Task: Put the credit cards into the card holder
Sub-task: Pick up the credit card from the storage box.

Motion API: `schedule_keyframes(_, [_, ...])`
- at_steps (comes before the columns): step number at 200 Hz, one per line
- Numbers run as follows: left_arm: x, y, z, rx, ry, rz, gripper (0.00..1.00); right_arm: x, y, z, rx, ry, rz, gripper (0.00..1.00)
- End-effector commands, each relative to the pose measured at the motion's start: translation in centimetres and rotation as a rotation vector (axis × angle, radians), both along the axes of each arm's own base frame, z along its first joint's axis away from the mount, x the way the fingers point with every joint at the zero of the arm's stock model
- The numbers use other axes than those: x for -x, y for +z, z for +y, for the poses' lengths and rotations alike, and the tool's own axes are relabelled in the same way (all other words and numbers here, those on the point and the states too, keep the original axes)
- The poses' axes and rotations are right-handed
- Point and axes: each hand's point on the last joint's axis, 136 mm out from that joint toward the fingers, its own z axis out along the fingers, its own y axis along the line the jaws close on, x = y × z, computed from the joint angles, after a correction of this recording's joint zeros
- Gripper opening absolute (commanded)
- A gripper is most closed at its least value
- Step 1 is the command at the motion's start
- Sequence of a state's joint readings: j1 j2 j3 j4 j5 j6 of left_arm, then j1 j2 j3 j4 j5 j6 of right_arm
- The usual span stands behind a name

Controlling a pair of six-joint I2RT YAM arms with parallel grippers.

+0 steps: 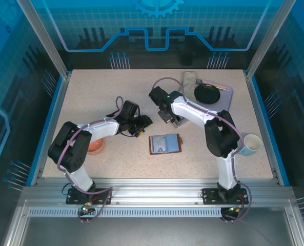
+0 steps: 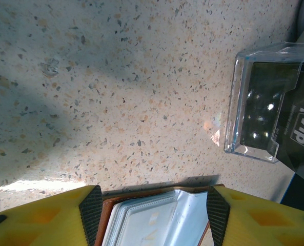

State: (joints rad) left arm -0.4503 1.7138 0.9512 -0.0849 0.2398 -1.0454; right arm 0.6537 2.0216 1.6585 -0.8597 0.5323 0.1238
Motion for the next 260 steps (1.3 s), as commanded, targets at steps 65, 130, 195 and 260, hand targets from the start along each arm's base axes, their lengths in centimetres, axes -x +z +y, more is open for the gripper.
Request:
schedule_keyframes(65, [-0.6,6.0,-2.5,0.189,-0.088,-0.158,0.61,4.1,9.0,0.3,-0.755,-0.159,0.079,0.01])
schedule_keyframes(130, [-2.1,12.6,-7.6,0.554,-0.237,-0.281,0.64,4.9,12.9,-0.3,-1.411,-0.234,0.261,0.01])
schedule_keyframes(195, [-2.3,14.6,-9.2,0.629,-0.301,-0.311,0.45,4.9,12.0,0.0,-1.464,-0.241,0.336,0.01])
schedule_keyframes(260, [-2.2,15.9,-9.6,0.660,-0.320,-0.342,0.36,4.7,10.6,-0.1,-1.452,-0.272,0.361,0.01])
